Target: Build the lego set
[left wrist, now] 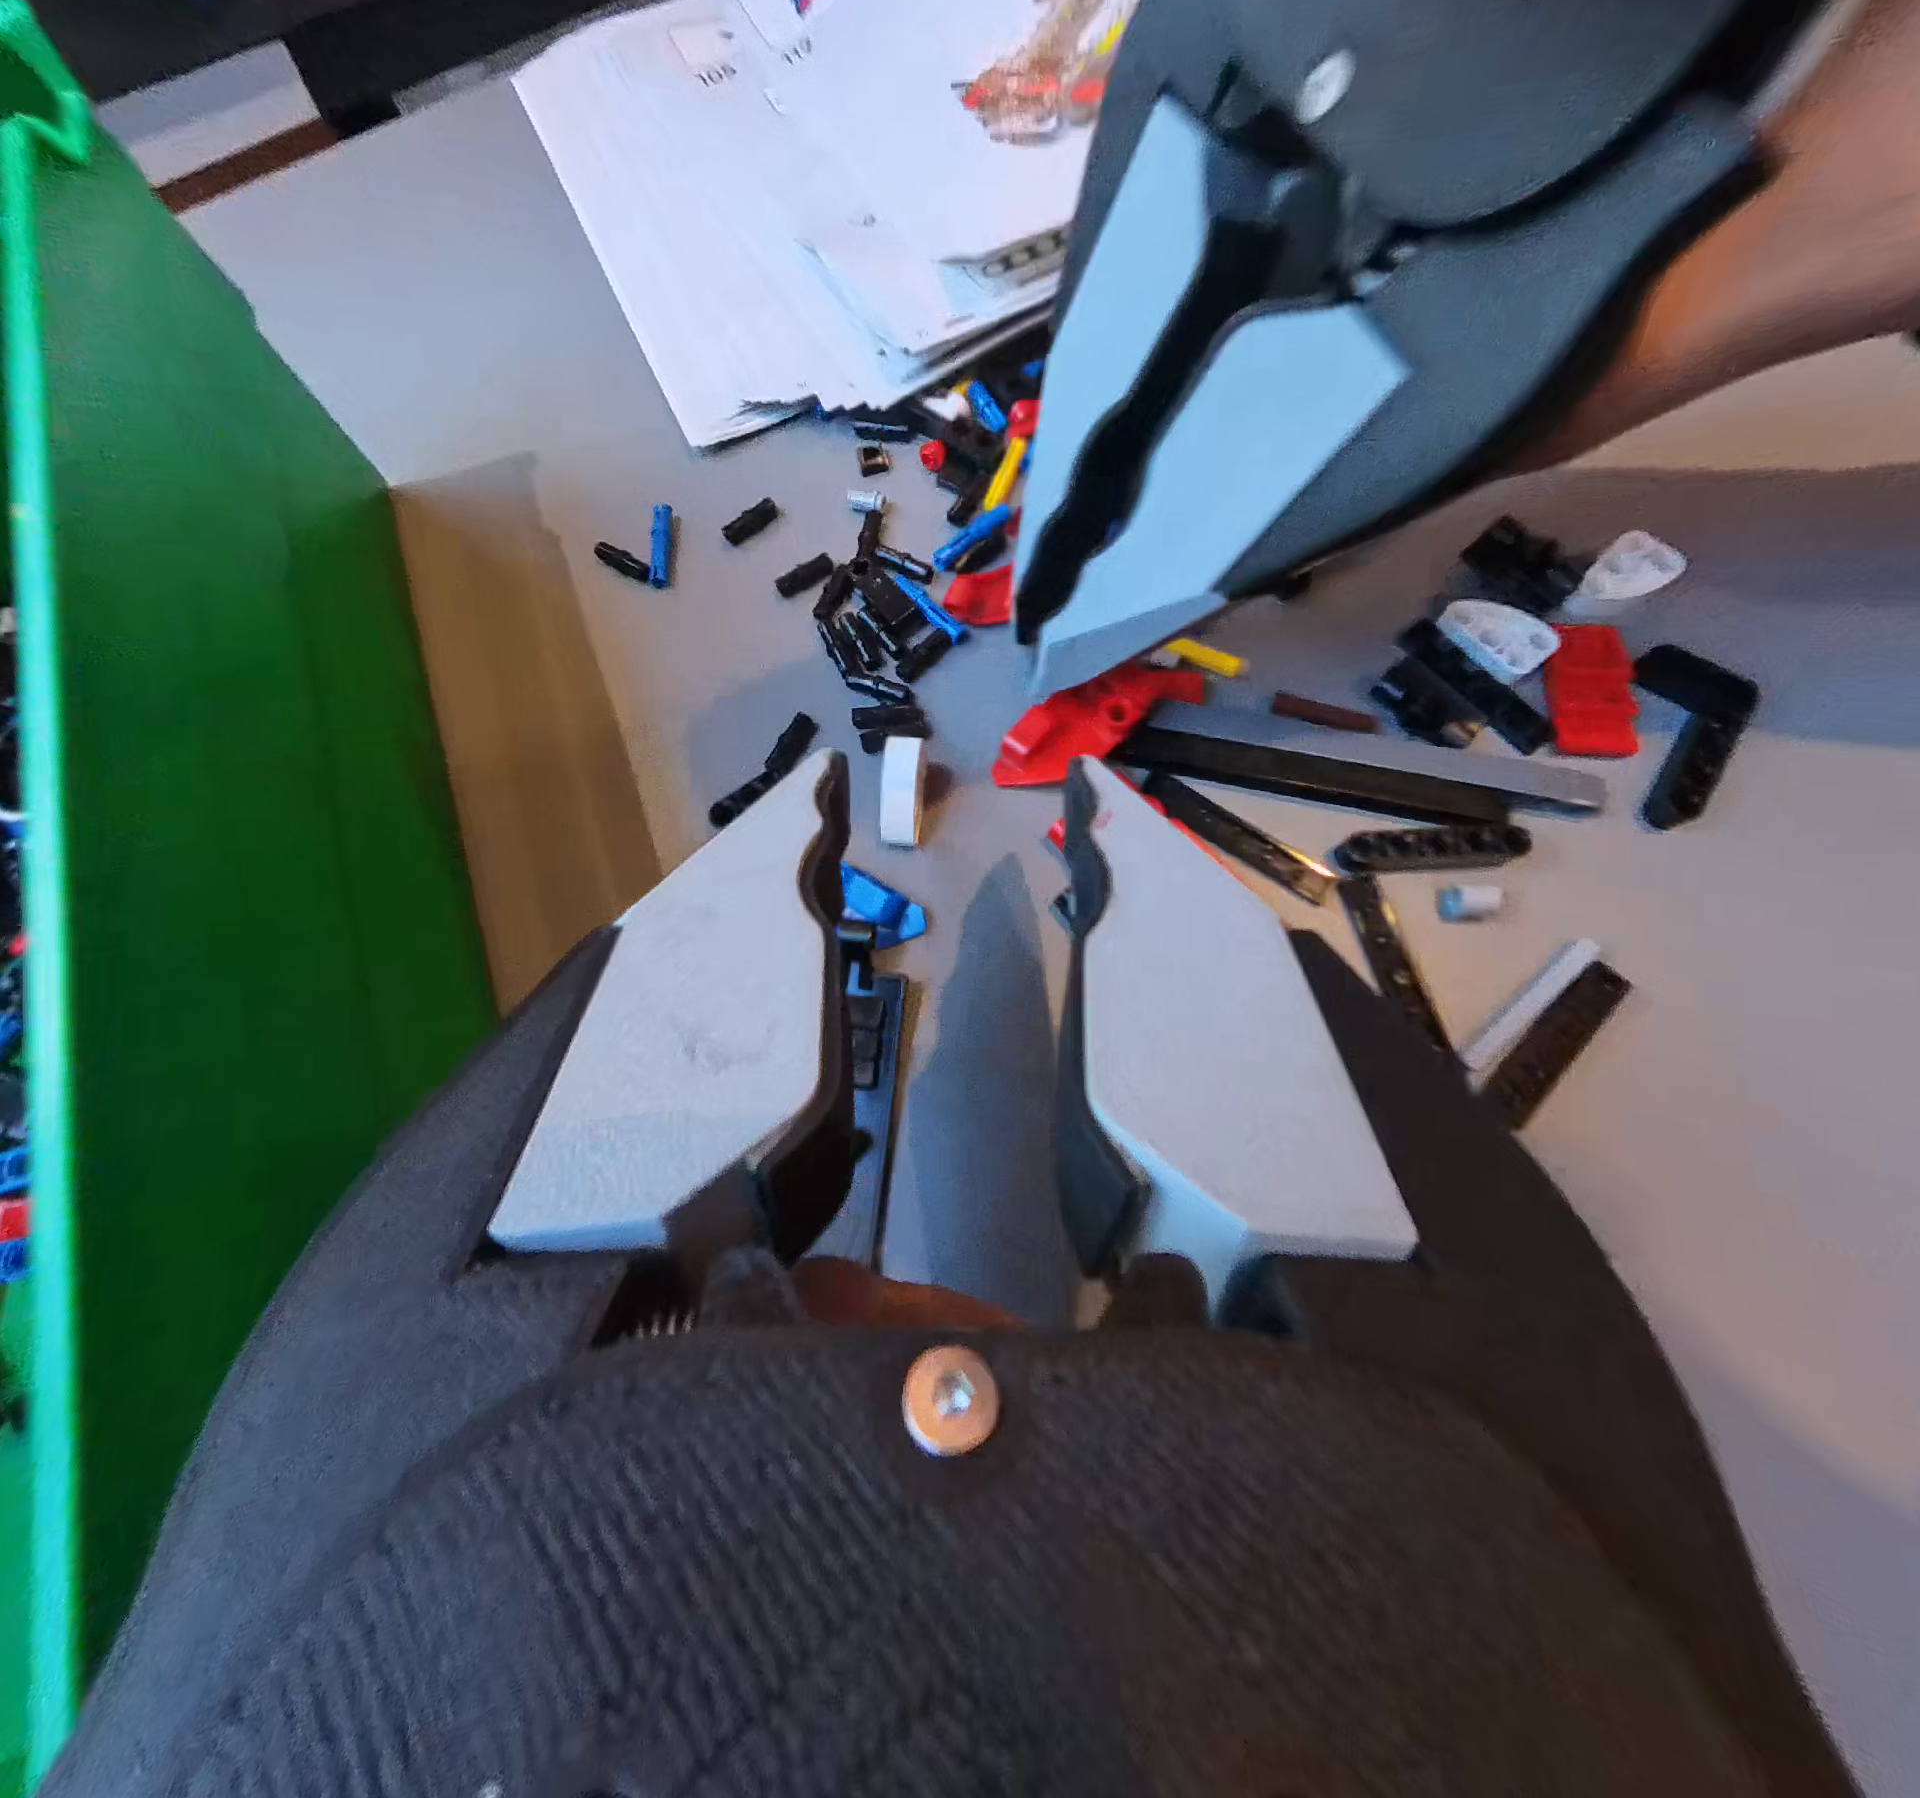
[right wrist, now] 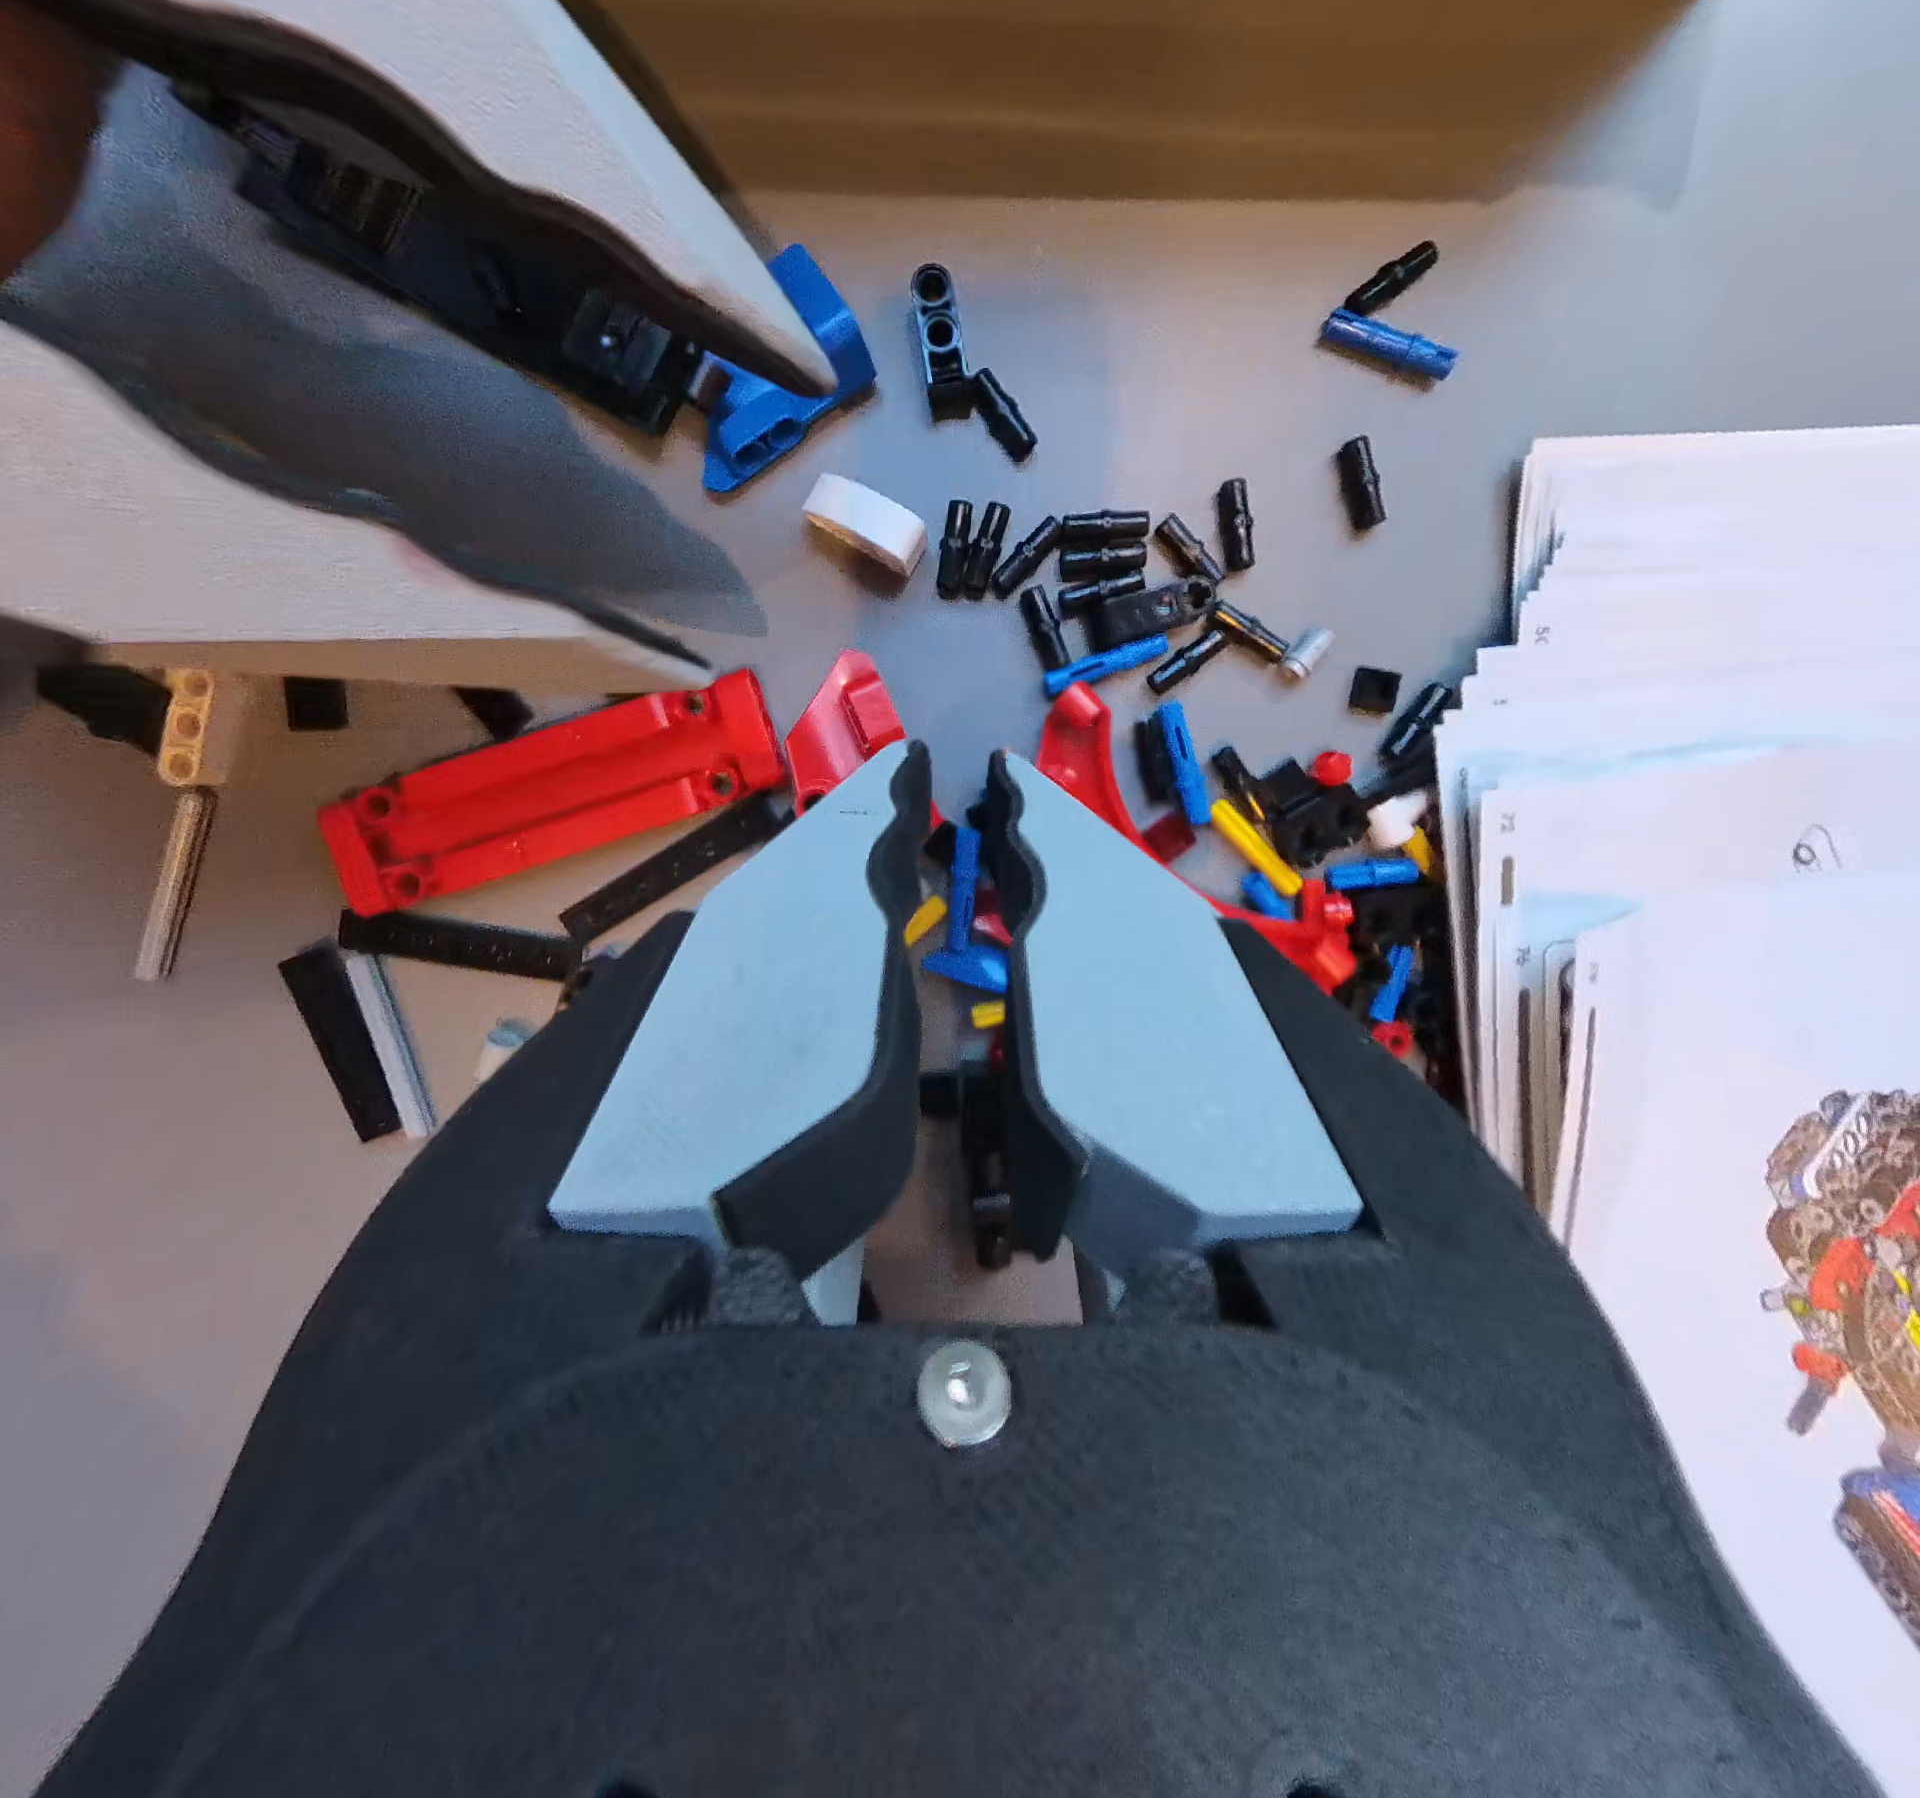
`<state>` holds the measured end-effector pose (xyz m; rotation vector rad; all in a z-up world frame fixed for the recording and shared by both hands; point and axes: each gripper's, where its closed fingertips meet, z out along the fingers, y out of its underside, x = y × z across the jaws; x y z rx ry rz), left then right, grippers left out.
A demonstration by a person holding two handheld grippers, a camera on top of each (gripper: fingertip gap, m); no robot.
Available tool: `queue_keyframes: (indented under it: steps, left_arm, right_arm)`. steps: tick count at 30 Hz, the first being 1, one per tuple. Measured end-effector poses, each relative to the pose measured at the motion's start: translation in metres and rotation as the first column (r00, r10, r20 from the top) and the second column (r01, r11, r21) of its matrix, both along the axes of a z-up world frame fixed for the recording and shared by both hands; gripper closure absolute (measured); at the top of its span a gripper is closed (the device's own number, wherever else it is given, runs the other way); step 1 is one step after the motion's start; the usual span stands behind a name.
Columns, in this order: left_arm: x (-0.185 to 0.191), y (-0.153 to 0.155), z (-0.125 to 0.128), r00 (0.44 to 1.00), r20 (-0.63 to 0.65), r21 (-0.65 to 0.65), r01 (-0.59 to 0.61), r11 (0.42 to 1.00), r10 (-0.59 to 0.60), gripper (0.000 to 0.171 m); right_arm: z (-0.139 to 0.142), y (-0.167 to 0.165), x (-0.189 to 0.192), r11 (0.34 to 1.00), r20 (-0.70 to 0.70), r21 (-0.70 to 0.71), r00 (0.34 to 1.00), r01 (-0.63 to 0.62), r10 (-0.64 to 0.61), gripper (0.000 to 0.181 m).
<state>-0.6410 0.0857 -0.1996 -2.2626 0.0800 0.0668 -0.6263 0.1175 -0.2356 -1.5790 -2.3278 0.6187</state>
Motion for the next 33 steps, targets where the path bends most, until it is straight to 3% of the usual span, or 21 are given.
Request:
queue_keyframes:
  steps: [5, 8, 10, 15, 19, 25, 30, 31, 33]
  left_arm:
    - [-0.008, 0.005, -0.035, 0.995, -0.093, -0.154, 0.005, 0.988, -0.019, 0.135]
    - [-0.013, 0.005, -0.038, 0.993, -0.119, -0.154, -0.023, 0.988, 0.005, 0.159]
    - [-0.012, 0.001, -0.039, 0.994, -0.107, -0.153, -0.037, 0.987, 0.021, 0.166]
    - [-0.006, -0.015, -0.039, 0.996, -0.077, -0.165, -0.051, 0.985, 0.039, 0.165]
    - [-0.003, -0.024, -0.034, 0.996, -0.060, -0.146, -0.069, 0.987, 0.061, 0.150]
    - [-0.004, -0.035, -0.027, 0.996, -0.049, -0.126, -0.083, 0.989, 0.078, 0.146]
    - [-0.007, -0.037, -0.026, 0.995, -0.044, -0.120, -0.090, 0.989, 0.086, 0.146]
    - [-0.007, -0.037, -0.026, 0.995, -0.046, -0.115, -0.090, 0.989, 0.085, 0.147]
    - [-0.006, -0.037, -0.024, 0.996, -0.049, -0.111, -0.085, 0.990, 0.080, 0.147]
  right_arm:
    - [0.015, 0.007, -0.006, 0.997, -0.074, -0.072, 0.996, 0.040, -0.045, 0.168]
    - [0.021, 0.004, -0.013, 0.991, -0.085, -0.127, 0.995, 0.045, -0.056, 0.169]
    - [0.020, 0.000, -0.019, 0.990, -0.084, -0.137, 0.995, 0.040, -0.052, 0.169]
    - [0.011, -0.006, -0.036, 0.997, -0.086, -0.081, 0.996, 0.017, -0.024, 0.167]
    - [-0.003, -0.012, -0.037, 0.999, -0.033, -0.036, 0.999, -0.006, 0.005, 0.160]
    - [-0.005, -0.011, -0.036, 0.993, -0.088, 0.098, 0.994, -0.059, 0.067, 0.169]
    - [-0.003, -0.014, -0.030, 0.990, -0.105, 0.116, 0.990, -0.086, 0.098, 0.170]
    - [0.000, -0.014, -0.029, 0.989, -0.122, 0.115, 0.987, -0.087, 0.101, 0.180]
    - [0.008, -0.015, -0.024, 0.989, -0.152, 0.114, 0.982, -0.092, 0.109, 0.180]
